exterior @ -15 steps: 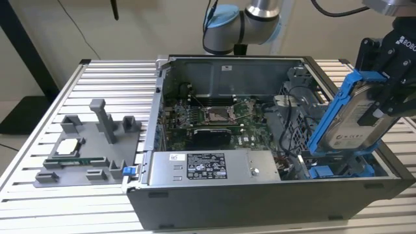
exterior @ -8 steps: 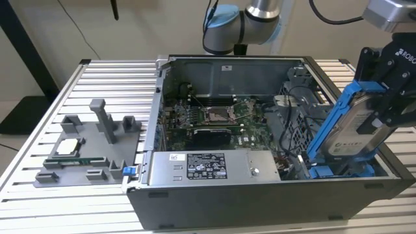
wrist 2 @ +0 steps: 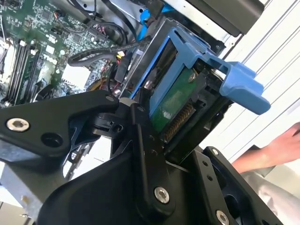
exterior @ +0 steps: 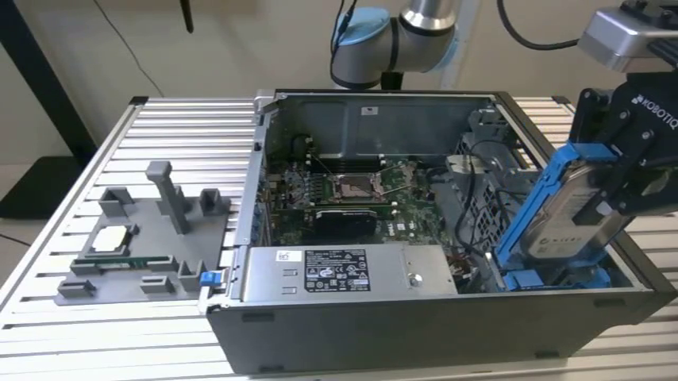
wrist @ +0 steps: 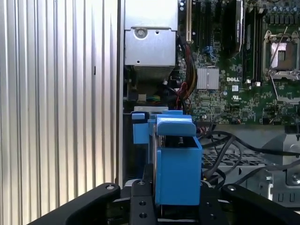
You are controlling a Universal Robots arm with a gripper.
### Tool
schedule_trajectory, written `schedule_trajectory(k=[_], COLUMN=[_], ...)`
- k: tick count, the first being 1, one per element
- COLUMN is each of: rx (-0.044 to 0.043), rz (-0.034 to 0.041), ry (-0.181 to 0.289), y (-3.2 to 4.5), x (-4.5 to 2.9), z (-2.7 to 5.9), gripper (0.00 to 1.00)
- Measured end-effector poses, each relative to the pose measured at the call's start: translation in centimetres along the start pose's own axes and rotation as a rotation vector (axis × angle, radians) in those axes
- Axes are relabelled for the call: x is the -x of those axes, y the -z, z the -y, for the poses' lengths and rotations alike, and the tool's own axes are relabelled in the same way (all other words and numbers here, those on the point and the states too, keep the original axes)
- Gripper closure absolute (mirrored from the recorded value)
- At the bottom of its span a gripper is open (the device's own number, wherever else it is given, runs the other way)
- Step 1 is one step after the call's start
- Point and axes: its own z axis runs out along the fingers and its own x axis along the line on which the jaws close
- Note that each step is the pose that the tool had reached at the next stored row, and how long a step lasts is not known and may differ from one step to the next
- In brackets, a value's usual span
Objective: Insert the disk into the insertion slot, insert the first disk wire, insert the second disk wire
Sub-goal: 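Insert the disk into the insertion slot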
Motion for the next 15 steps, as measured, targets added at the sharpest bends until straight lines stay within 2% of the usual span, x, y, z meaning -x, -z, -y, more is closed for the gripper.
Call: schedule_trajectory(k=[10,15], rx=[0.0000,0.0000], rz=[0.0033,0.0030], ry=[0.000,0.000], y=[-0.86,-1.63], x=[0.27,0.34], z=[0.04,0.08], gripper=[1.00,1.00])
